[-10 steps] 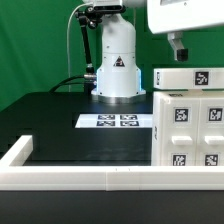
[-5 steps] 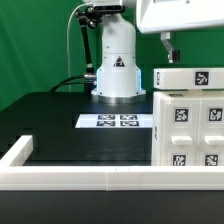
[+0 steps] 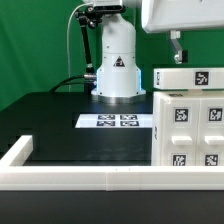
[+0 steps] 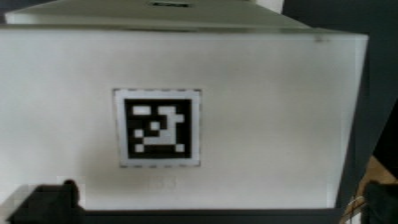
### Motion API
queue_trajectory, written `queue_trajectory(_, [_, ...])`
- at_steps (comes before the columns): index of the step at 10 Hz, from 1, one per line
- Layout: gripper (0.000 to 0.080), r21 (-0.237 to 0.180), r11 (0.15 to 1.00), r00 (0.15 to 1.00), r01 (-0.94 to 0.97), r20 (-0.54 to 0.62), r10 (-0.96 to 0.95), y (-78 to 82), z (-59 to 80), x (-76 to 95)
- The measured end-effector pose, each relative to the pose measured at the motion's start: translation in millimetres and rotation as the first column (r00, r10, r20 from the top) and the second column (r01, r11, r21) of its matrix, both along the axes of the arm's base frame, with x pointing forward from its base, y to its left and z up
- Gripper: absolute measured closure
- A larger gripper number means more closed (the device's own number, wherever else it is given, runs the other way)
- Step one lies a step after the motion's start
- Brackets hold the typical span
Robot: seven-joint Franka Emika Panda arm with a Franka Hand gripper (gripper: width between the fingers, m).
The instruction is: Assemble cabinet
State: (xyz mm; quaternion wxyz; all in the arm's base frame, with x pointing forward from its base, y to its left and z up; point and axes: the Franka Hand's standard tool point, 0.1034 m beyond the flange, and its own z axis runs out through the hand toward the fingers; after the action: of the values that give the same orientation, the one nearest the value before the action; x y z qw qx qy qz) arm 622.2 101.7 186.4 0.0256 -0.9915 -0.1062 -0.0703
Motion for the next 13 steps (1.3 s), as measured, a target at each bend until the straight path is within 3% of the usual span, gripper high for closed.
queue_trajectory(2, [0.0003, -0.031, 0.982, 0.982, -0.187, 0.012, 0.188, -2.5, -0.2, 0.7])
queue_trajectory(4, [0.0003, -0.082, 0.885, 0.886, -0.459, 0.022, 0.462, -5.8, 0.5, 2.3])
queue_trajectory(6, [0.0003, -0.114, 0.7, 0.707, -0.705, -0.036, 0.706, -6.7, -2.4, -1.7])
queue_trajectory(8, [0.0003, -0.137, 0.543, 0.557, -0.828, -0.097, 0.825, -9.1, -2.0, -5.6])
queue_trajectory(9, [0.0003, -0.162, 0.539, 0.556, -0.826, -0.078, 0.828, -9.8, 1.2, -5.3])
queue_trajectory(10, [0.0003, -0.173, 0.466, 0.485, -0.868, -0.094, 0.869, -12.8, 0.3, -5.8])
queue_trajectory(13, [0.0003, -0.182, 0.258, 0.284, -0.949, -0.136, 0.949, -16.1, -2.0, -6.0])
